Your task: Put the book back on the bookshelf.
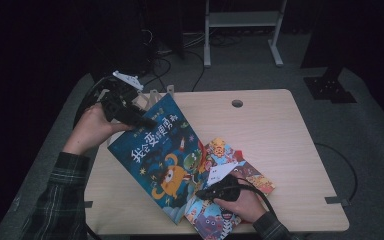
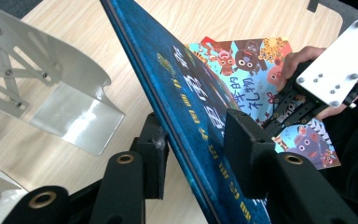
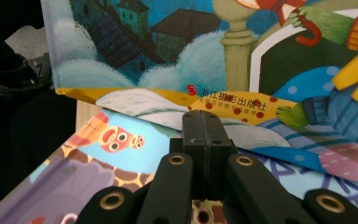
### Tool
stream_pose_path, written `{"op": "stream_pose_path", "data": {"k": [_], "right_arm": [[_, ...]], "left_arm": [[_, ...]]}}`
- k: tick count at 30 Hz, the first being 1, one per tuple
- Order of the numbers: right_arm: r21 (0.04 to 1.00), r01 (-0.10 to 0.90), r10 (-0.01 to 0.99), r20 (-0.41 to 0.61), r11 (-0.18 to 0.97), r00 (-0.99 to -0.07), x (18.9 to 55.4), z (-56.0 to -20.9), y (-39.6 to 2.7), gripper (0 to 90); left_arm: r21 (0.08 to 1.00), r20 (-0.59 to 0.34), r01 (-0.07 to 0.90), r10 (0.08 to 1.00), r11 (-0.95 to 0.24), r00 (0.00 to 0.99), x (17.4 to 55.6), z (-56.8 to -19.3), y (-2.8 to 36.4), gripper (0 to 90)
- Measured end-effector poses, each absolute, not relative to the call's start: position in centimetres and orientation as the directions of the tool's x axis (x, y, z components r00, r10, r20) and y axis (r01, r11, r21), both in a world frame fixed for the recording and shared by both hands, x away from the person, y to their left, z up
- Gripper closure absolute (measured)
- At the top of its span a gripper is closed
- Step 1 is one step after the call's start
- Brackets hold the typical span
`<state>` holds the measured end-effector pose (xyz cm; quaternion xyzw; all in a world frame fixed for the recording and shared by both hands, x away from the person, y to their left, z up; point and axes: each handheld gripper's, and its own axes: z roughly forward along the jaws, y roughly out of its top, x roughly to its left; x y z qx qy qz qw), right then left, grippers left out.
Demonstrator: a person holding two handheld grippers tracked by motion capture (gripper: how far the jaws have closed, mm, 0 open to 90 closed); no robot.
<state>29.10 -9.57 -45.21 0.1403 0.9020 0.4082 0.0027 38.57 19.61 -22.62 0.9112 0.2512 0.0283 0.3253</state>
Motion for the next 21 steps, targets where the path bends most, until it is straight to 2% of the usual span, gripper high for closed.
{"op": "stream_pose_path", "data": {"k": [21], "right_arm": [[0.749,0.258,0.306,0.077,0.61,-0.949,29.5,-45.3,-9.1,89.1]], "left_arm": [[0.557,-0.077,0.389,0.42,-0.734,0.904,39.3,-19.1,15.2,71.1]]}}
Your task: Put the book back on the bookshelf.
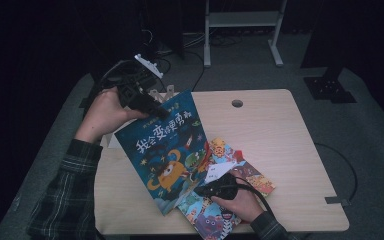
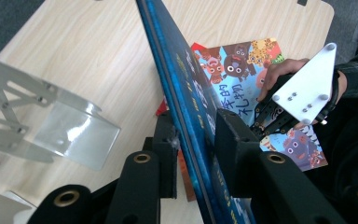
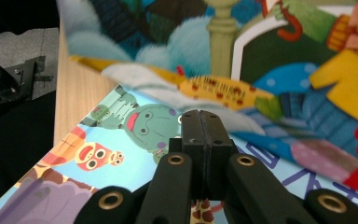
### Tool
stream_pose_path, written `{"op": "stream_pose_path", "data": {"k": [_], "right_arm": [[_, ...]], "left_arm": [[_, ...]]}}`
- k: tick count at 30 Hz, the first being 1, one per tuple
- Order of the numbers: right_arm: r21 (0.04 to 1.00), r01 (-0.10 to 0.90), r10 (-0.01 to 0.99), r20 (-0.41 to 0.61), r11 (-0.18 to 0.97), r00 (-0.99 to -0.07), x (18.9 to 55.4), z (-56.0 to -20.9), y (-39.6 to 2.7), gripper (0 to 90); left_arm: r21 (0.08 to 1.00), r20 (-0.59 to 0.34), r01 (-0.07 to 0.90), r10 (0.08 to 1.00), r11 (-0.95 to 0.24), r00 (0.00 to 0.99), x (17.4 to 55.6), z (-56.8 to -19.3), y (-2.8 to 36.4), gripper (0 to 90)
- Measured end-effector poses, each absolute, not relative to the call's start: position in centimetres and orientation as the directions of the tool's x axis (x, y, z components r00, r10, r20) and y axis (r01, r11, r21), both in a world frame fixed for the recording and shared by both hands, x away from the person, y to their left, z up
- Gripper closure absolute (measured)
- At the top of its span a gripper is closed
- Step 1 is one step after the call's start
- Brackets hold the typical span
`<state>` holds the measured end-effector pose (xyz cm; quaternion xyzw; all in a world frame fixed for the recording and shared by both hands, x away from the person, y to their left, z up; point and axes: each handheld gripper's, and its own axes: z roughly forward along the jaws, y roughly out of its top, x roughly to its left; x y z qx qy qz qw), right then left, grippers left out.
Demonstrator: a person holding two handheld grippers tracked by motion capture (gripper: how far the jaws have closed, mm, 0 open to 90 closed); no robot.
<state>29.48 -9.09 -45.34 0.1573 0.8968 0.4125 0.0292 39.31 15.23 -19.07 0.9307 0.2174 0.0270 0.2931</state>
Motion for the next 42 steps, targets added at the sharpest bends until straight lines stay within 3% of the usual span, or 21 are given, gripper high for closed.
{"op": "stream_pose_path", "data": {"k": [11,31,34,42], "right_arm": [[0.745,0.257,0.34,0.044,0.615,-0.939,29.6,-45.2,-9.9,86.0],[0.798,0.342,0.517,0.045,0.496,-0.855,31.4,-43.5,-17.5,77.6],[0.818,0.348,0.556,0.041,0.459,-0.83,31.8,-43.2,-18.8,72.6],[0.834,0.4,0.7,0.024,0.38,-0.714,33.8,-43.2,-23.4,41.5]], "left_arm": [[0.517,-0.038,0.35,0.387,-0.782,0.921,38.7,-17.7,12.9,75.5],[0.462,-0.082,0.371,0.378,-0.806,0.922,38.1,-18.0,11.9,73.3],[0.453,-0.084,0.378,0.384,-0.807,0.92,38.2,-18.2,12.0,74.9],[0.454,-0.119,0.401,0.391,-0.796,0.913,38.4,-18.2,12.1,78.3]]}}
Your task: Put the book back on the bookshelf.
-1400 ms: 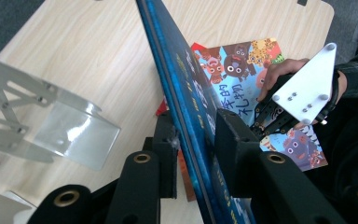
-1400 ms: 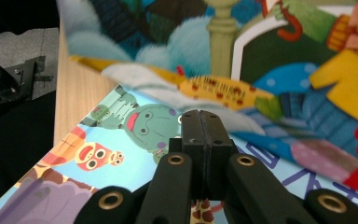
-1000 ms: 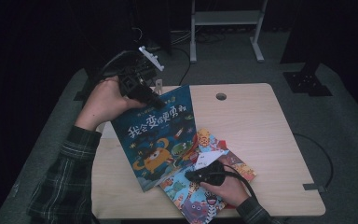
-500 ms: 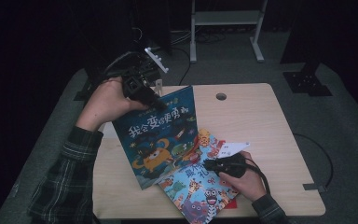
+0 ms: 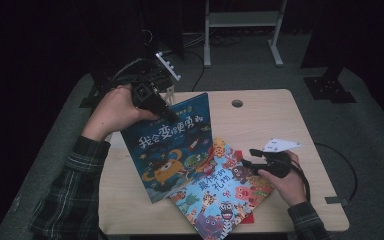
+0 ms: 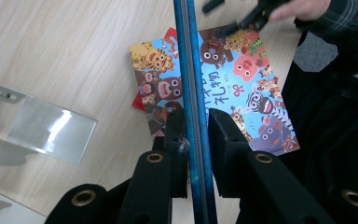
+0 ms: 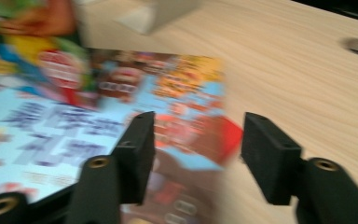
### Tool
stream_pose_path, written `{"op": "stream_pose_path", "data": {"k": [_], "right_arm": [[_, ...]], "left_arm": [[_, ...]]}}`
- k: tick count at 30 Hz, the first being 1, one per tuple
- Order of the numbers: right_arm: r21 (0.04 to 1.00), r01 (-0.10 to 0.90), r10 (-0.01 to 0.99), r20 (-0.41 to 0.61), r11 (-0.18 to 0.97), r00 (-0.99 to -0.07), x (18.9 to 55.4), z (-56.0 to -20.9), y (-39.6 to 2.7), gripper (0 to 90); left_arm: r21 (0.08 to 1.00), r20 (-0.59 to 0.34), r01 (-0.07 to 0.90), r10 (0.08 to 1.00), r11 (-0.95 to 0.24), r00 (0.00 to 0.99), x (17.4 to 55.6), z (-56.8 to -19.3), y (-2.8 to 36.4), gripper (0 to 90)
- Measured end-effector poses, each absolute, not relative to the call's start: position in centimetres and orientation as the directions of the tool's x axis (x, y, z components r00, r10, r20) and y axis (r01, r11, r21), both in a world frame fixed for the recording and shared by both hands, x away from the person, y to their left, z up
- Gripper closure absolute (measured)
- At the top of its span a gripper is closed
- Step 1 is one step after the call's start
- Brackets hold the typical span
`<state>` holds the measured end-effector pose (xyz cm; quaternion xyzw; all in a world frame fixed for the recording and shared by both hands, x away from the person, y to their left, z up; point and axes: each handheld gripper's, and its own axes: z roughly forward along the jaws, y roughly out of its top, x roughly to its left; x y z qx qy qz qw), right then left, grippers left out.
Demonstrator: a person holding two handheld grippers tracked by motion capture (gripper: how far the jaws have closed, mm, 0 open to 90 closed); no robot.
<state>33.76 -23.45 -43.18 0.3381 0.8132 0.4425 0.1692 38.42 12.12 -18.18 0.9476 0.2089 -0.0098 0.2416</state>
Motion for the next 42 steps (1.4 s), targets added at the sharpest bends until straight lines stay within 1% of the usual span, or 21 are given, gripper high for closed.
{"op": "stream_pose_path", "data": {"k": [4,8,10,12,15,19,21,22,29,33,42], "right_arm": [[0.831,0.452,0.771,0.044,0.325,-0.635,34.9,-43.5,-26.5,35.6],[0.804,0.523,0.83,0.066,0.284,-0.553,36.1,-44.9,-29.4,31.8],[0.782,0.558,0.844,0.076,0.28,-0.531,36.6,-45.8,-30.1,29.6],[0.743,0.604,0.862,0.074,0.288,-0.502,37.2,-46.7,-30.5,29.3],[0.702,0.641,0.88,0.043,0.311,-0.474,37.7,-47.7,-30.8,29.3],[0.713,0.63,0.887,0.025,0.308,-0.462,37.8,-48.1,-30.8,28.1],[0.725,0.607,0.885,-0.007,0.325,-0.466,37.8,-48.5,-30.5,22.3],[0.732,0.599,0.884,-0.006,0.323,-0.468,37.8,-48.6,-30.5,20.3],[0.726,0.606,0.885,-0.008,0.325,-0.465,37.8,-48.7,-30.4,13.8],[0.725,0.609,0.888,-0.007,0.322,-0.46,37.8,-48.7,-30.4,13.3],[0.724,0.615,0.895,-0.007,0.312,-0.446,37.5,-48.7,-30.4,12.9]], "left_arm": [[0.453,-0.137,0.409,0.391,-0.792,0.91,38.6,-18.2,12.2,79.2],[0.441,-0.171,0.437,0.404,-0.784,0.898,38.7,-18.1,12.1,81.3],[0.438,-0.183,0.44,0.402,-0.784,0.897,38.8,-18.1,12.0,81.8],[0.437,-0.194,0.437,0.392,-0.786,0.899,38.8,-18.1,12.0,82.4],[0.43,-0.198,0.445,0.398,-0.786,0.896,38.9,-18.1,11.7,82.9],[0.426,-0.199,0.45,0.404,-0.785,0.893,38.9,-18.0,11.7,83.1],[0.43,-0.2,0.453,0.406,-0.781,0.892,38.8,-18.0,11.7,83.1],[0.43,-0.2,0.453,0.407,-0.781,0.891,38.7,-18.0,11.8,83.2],[0.434,-0.186,0.464,0.427,-0.773,0.885,38.5,-17.9,12.4,83.2],[0.435,-0.177,0.478,0.448,-0.763,0.877,38.5,-17.7,12.9,83.2],[0.475,-0.183,0.522,0.501,-0.708,0.846,38.6,-17.1,15.3,83.2]]}}
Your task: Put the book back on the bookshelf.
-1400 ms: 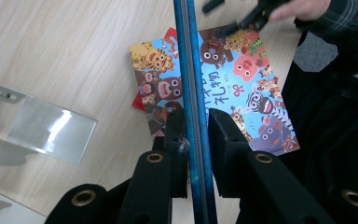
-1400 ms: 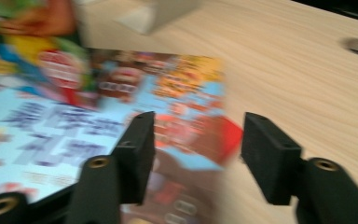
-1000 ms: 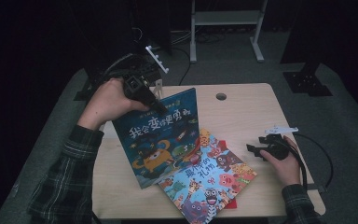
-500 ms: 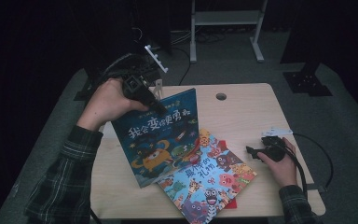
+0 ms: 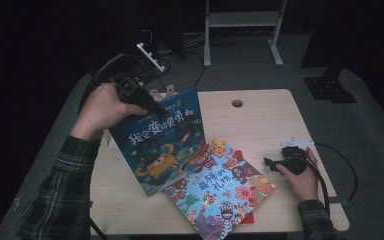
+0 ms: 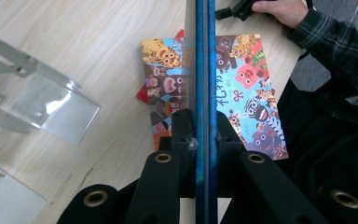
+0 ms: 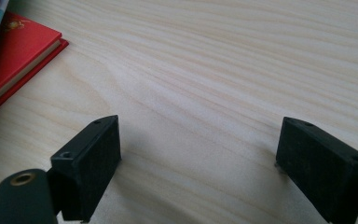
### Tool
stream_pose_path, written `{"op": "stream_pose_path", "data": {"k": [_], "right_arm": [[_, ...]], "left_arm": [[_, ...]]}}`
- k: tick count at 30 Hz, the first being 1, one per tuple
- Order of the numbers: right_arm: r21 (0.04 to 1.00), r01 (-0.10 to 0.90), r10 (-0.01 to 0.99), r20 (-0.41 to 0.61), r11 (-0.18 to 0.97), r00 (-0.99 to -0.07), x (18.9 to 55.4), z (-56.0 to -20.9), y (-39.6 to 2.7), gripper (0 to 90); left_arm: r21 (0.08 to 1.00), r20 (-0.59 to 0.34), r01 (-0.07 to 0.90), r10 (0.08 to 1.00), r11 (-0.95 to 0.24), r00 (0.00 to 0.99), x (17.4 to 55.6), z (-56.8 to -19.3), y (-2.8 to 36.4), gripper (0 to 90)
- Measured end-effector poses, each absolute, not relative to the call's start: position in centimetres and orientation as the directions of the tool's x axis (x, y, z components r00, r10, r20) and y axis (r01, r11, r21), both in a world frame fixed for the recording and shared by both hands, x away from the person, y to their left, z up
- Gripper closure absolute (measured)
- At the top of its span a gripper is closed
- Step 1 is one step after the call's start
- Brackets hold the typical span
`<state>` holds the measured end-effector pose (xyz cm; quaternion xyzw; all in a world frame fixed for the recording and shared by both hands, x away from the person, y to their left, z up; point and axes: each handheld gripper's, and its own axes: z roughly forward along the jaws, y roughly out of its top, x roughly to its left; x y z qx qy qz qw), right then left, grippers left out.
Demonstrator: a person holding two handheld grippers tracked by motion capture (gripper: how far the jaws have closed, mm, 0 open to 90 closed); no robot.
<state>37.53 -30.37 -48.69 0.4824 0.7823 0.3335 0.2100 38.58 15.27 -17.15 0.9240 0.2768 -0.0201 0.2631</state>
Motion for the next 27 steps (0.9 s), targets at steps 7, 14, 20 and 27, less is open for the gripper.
{"op": "stream_pose_path", "data": {"k": [7,14,20,27], "right_arm": [[0.724,0.616,0.896,-0.006,0.31,-0.444,37.5,-48.7,-30.4,12.9],[0.724,0.617,0.897,-0.005,0.309,-0.443,37.5,-48.7,-30.4,12.9],[0.724,0.618,0.897,-0.004,0.307,-0.442,37.5,-48.7,-30.4,12.9],[0.724,0.62,0.9,-0.003,0.303,-0.436,37.5,-48.7,-30.4,12.9]], "left_arm": [[0.485,-0.183,0.559,0.546,-0.673,0.817,38.7,-16.9,17.6,83.1],[0.511,-0.169,0.593,0.604,-0.622,0.779,38.4,-16.5,20.3,83.2],[0.522,-0.169,0.635,0.661,-0.569,0.731,38.1,-16.4,22.5,83.2],[0.515,-0.165,0.683,0.722,-0.518,0.672,37.9,-16.8,24.9,83.2]]}}
